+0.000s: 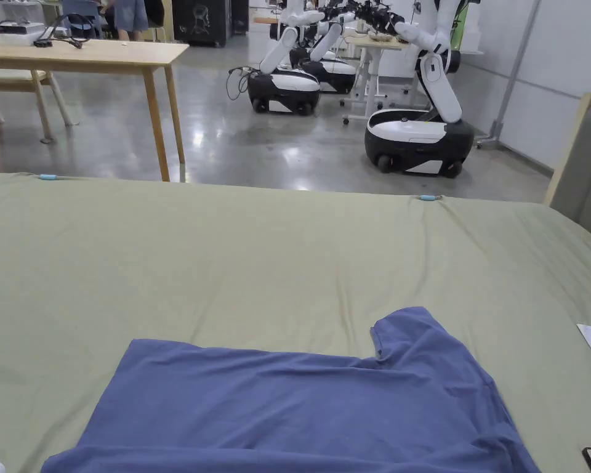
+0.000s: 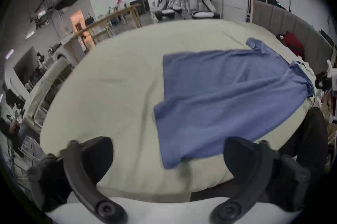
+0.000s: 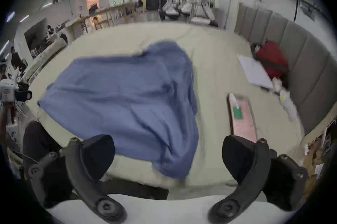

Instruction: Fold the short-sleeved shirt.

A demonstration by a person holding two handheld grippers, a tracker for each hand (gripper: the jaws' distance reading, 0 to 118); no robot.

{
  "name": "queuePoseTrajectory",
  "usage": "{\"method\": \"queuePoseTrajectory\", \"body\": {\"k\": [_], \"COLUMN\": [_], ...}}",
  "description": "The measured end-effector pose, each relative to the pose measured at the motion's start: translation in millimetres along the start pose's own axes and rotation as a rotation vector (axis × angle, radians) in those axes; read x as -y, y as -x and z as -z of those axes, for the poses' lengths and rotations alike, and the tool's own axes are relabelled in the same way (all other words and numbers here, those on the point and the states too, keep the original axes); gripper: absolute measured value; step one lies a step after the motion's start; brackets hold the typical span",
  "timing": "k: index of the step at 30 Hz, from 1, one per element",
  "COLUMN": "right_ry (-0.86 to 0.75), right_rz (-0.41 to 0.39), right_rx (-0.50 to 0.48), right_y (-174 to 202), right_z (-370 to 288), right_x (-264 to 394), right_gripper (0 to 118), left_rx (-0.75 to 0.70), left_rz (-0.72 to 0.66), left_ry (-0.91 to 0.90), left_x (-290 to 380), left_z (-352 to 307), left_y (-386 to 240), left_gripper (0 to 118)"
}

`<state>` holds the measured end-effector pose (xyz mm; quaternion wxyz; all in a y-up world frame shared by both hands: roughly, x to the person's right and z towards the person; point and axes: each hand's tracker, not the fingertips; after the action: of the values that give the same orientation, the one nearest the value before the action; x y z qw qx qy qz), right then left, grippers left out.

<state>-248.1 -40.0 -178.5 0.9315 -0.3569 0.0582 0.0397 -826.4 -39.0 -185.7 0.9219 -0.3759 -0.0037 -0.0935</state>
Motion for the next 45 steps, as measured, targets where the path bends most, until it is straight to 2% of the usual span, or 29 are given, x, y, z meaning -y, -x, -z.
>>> {"method": "queuePoseTrajectory", "body": {"k": [4,5,6,7,8,9,11,12,17,18,19,20,21,22,23,24,31,32,33,34,35,36,38,40,41,42,43,44,45], "right_ry": [-0.196,-0.217,-0.210,-0.181,-0.172,-0.171,-0.168,-0.141,-0.124,-0.121,-0.115,-0.109,-0.103,-0.097,-0.092,-0.083,0.017,0.037,0.061,0.102,0.143,0.165,0.184,0.302,0.359,0.422,0.416,0.340,0.338], "right_rz": [-0.022,-0.022,-0.011,0.013,0.026,0.011,-0.064,-0.092,-0.125,-0.131,-0.133,-0.132,-0.127,-0.117,-0.106,-0.093,0.004,0.024,0.041,0.042,0.032,0.020,-0.007,0.004,0.014,0.028,0.054,0.060,0.081], "right_rx": [-0.053,-0.083,-0.120,-0.151,-0.183,-0.169,-0.130,-0.166,-0.181,-0.176,-0.175,-0.173,-0.166,-0.159,-0.152,-0.139,-0.059,-0.032,-0.004,0.018,0.026,0.032,0.081,0.117,0.123,0.112,0.070,0.119,0.119], "right_y": [26.7,33.9,38.9,43.4,48.1,54.0,66.5,70.0,76.2,74.4,71.6,68.3,65.3,60.5,55.8,50.2,-2.4,-10.9,-20.0,-28.6,-35.8,-43.4,-54.6,-64.0,-65.9,-66.4,-65.1,-61.7,-55.9], "right_z": [-12.0,-9.8,-5.1,0.6,6.1,13.2,22.0,26.5,44.4,48.6,52.9,57.5,60.7,65.8,71.1,77.7,150.6,164.9,182.0,201.4,219.2,238.0,268.4,299.9,308.0,313.3,311.2,299.9,289.8], "right_x": [-28.3,-33.3,-38.7,-43.2,-45.8,-47.2,-47.9,-49.9,-57.3,-59.5,-62.0,-64.6,-69.1,-72.3,-75.3,-78.9,-126.0,-133.7,-142.2,-151.3,-157.0,-161.8,-168.8,-168.3,-163.5,-159.0,-155.9,-158.5,-160.4], "right_gripper": [118,117,112,84,41,1,1,1,1,1,1,1,1,1,1,1,2,10,33,81,111,118,118,113,95,68,63,41,11], "left_rx": [0.027,0.055,0.081,0.084,0.078,0.040,0.063,0.084,0.052,0.033,0.010,-0.028,-0.068,-0.104,-0.117,-0.101,-0.134,-0.120,-0.060,0.021,0.061,0.079,-0.058,-0.029,-0.027,-0.025,-0.026,-0.026,-0.028], "left_rz": [-0.011,-0.018,-0.014,0.002,0.031,0.076,0.095,0.073,0.035,0.011,-0.001,-0.005,-0.004,0.011,-0.028,0.012,0.046,0.060,0.062,0.018,0.008,0.045,0.193,0.186,0.178,0.169,0.163,0.160,0.156], "left_ry": [-0.176,-0.207,-0.188,-0.169,-0.156,-0.139,-0.109,-0.086,-0.036,-0.036,-0.035,-0.038,-0.028,0.003,0.054,0.017,0.177,0.214,0.224,0.237,0.225,0.209,0.129,0.125,0.122,0.110,0.107,0.106,0.105], "left_x": [-34.3,-40.8,-47.0,-50.4,-55.0,-58.9,-66.8,-72.4,-111.6,-121.7,-132.5,-142.6,-153.6,-162.8,-162.0,-173.6,-185.1,-183.4,-182.3,-182.1,-182.1,-183.2,-185.4,-184.5,-184.7,-184.9,-185.8,-185.7,-185.1], "left_z": [-15.0,-12.8,-6.8,3.5,13.0,24.7,41.5,53.3,119.0,135.8,150.1,166.6,186.1,208.4,217.5,232.6,318.5,323.0,322.2,314.9,308.0,301.0,286.0,274.6,271.3,268.2,266.3,264.2,261.7], "left_y": [-16.0,-19.7,-23.5,-27.1,-32.8,-37.9,-43.1,-41.8,-28.5,-23.1,-21.8,-17.7,-14.1,-10.6,-8.7,-8.9,-21.3,-22.1,-23.1,-26.1,-24.9,-31.5,-41.8,-45.6,-44.9,-44.8,-41.3,-40.1,-38.9], "left_gripper": [115,111,98,54,13,0,0,0,0,8,45,92,118,113,113,113,107,100,91,69,38,2,0,0,0,0,0,0,0]}}
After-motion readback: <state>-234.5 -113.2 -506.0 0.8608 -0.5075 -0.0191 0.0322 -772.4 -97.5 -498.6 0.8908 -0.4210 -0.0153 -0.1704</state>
